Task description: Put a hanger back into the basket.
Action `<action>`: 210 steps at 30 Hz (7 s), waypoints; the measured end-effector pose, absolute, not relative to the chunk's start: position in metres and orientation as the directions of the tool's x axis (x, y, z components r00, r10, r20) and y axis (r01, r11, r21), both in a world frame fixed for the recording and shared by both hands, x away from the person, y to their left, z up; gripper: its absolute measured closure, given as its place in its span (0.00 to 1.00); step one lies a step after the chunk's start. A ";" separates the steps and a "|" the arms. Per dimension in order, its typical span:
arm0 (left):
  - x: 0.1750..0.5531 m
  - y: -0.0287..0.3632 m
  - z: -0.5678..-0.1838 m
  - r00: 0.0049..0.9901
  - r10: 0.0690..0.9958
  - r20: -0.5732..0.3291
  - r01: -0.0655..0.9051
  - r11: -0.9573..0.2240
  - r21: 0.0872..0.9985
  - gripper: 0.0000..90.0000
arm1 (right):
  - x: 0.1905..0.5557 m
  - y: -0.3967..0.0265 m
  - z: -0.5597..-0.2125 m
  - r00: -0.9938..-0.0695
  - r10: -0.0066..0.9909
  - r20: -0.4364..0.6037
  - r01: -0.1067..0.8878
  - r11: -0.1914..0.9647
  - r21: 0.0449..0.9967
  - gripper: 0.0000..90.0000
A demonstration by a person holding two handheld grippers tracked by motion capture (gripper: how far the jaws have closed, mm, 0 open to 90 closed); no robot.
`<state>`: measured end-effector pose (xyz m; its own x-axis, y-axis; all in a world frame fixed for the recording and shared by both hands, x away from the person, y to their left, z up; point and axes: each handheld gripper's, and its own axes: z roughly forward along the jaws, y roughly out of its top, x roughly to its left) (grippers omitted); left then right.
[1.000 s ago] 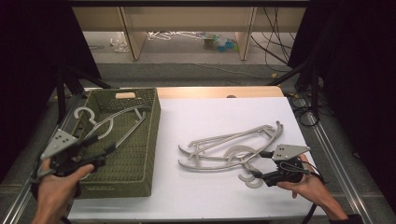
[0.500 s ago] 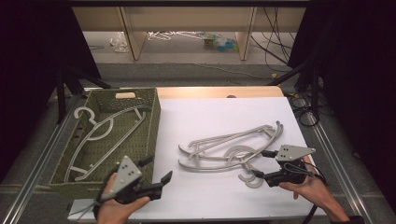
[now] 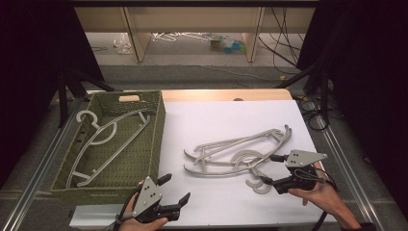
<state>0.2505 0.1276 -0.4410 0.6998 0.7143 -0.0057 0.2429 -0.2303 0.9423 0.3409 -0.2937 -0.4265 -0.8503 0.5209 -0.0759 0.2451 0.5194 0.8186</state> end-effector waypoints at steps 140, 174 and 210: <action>0.326 -0.009 -0.429 0.922 0.339 0.188 0.092 -0.663 0.743 0.88 | 0.362 -0.288 -0.401 -0.934 0.141 -0.327 -0.079 0.814 0.576 0.63; 0.332 0.099 -0.323 0.798 0.594 -0.096 0.353 -0.333 0.875 0.88 | 0.330 -0.291 -0.402 -0.906 0.377 -0.190 0.109 0.643 0.758 0.46; 0.357 0.288 -0.314 0.518 0.850 -0.096 0.403 -0.144 0.904 0.88 | 0.333 -0.291 -0.413 -0.889 0.440 -0.128 0.180 0.591 0.786 0.29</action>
